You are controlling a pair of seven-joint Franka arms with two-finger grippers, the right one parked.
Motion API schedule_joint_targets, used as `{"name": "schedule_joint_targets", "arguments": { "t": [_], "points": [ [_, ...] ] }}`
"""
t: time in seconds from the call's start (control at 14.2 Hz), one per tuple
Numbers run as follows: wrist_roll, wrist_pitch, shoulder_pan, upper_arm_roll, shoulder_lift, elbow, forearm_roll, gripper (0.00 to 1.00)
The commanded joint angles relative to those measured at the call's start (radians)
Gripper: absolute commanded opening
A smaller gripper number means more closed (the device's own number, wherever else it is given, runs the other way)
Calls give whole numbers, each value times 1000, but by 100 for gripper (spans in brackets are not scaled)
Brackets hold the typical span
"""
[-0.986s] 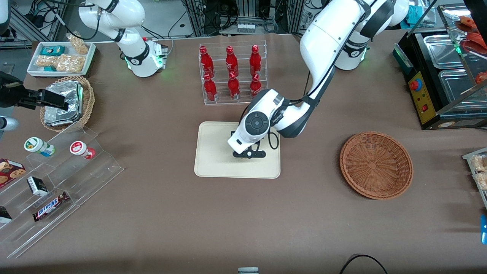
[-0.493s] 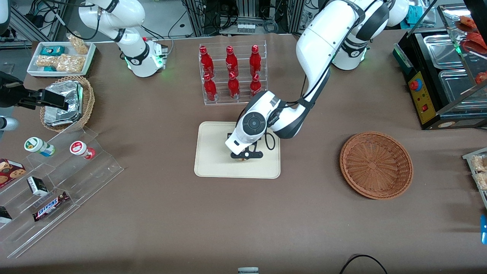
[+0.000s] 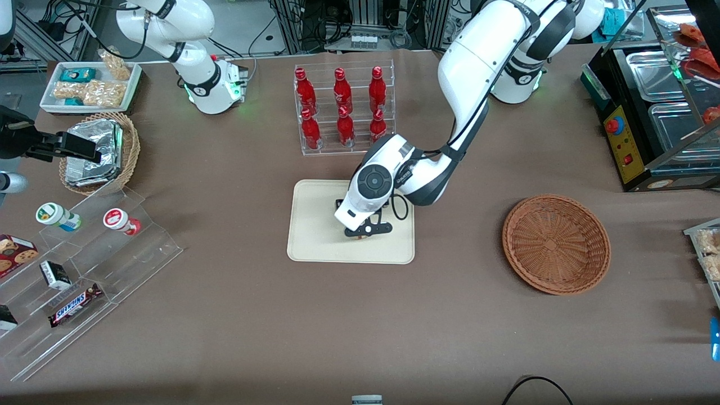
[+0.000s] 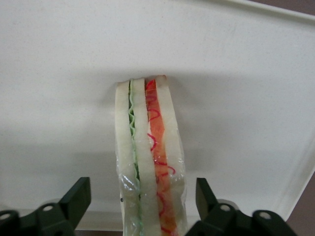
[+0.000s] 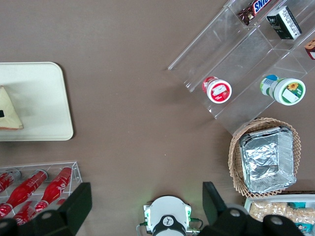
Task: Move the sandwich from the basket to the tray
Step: 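Lower the sandwich onto the tray and open the left gripper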
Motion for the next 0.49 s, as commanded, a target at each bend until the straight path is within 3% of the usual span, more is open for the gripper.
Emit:
{"name": "schedule_joint_targets", "arguments": {
  "t": [0.0,0.28,0.42],
  "points": [
    [-29,-11,-14,12,3,24,19,99],
    [-35,-117,-4,57,-66,21,13,99],
    [-37,-211,15,112,-183,-6,0,100]
  ]
}}
